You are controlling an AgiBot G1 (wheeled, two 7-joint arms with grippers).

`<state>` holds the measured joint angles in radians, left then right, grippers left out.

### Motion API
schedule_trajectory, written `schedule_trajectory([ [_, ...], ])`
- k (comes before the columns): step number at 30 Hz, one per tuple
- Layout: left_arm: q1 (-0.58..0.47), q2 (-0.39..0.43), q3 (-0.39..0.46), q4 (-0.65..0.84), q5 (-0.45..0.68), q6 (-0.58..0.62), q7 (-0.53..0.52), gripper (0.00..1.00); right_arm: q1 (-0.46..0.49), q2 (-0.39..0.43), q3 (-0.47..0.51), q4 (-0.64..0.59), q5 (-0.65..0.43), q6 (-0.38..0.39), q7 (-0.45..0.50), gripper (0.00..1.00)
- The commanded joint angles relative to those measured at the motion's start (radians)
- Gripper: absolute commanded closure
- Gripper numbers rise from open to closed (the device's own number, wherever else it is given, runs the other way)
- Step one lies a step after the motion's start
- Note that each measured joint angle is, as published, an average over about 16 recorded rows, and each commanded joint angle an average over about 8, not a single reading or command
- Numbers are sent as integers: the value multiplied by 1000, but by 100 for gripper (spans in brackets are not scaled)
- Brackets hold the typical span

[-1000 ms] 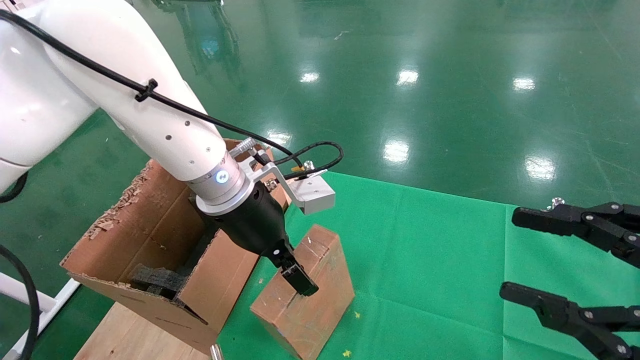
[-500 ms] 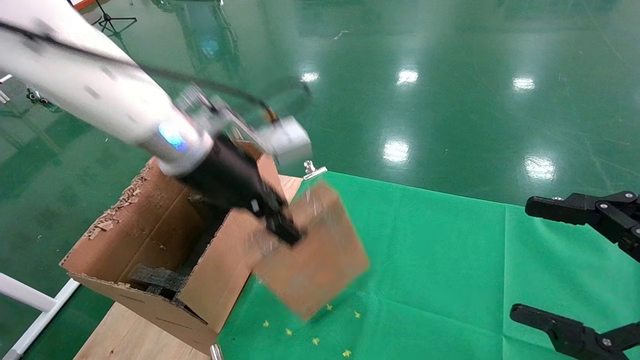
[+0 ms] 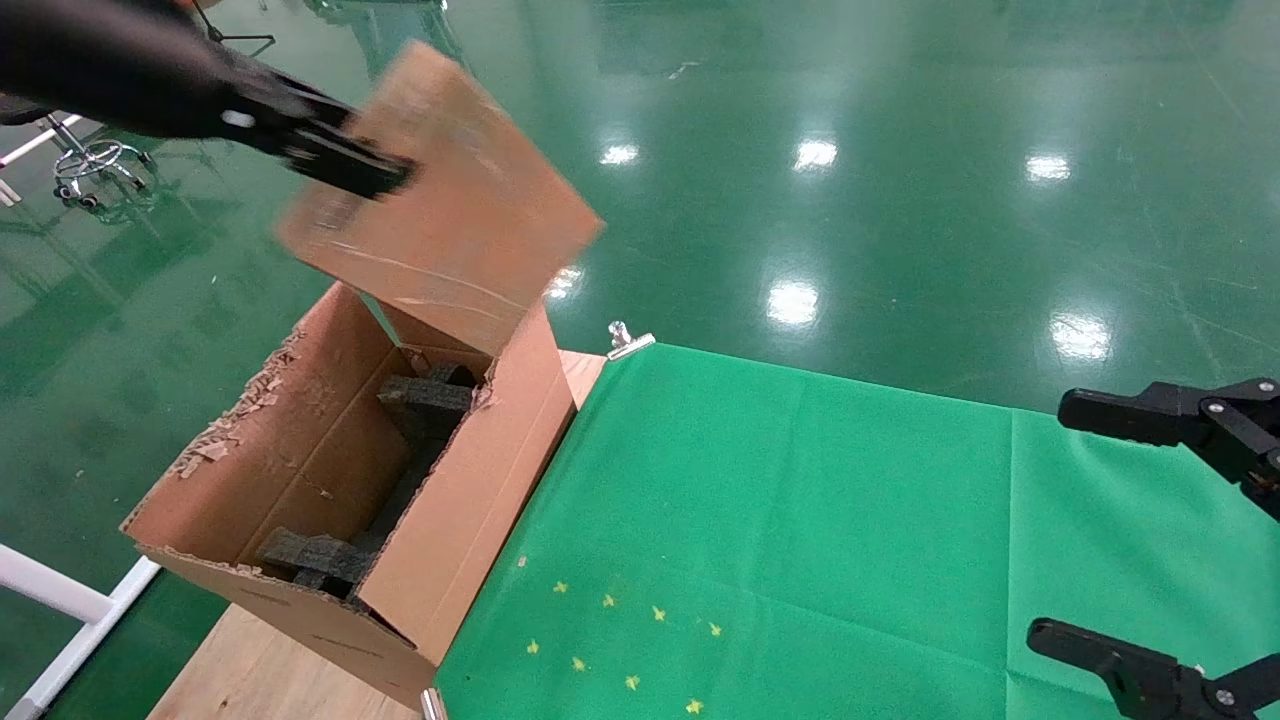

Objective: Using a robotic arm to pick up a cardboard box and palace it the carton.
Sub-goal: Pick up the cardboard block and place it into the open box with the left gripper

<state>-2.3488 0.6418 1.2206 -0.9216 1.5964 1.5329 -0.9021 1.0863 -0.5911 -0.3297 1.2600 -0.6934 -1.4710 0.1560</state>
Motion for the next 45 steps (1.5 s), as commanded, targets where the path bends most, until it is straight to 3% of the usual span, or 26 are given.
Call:
schedule_trajectory([
  [1,-39,-17,1,40,27,20,43,100,0,0,0,0,0,0,0,0],
  [12,80,-17,83,342,136,-83,234,100,0,0,0,0,0,0,0,0],
  [26,232,148,110,745,183,-335,188,100,0,0,0,0,0,0,0,0],
  [36,337,227,85,850,148,-520,191,100,0,0,0,0,0,0,0,0],
  [45,412,245,80,891,142,-640,203,100,0,0,-1,0,0,0,0,0],
])
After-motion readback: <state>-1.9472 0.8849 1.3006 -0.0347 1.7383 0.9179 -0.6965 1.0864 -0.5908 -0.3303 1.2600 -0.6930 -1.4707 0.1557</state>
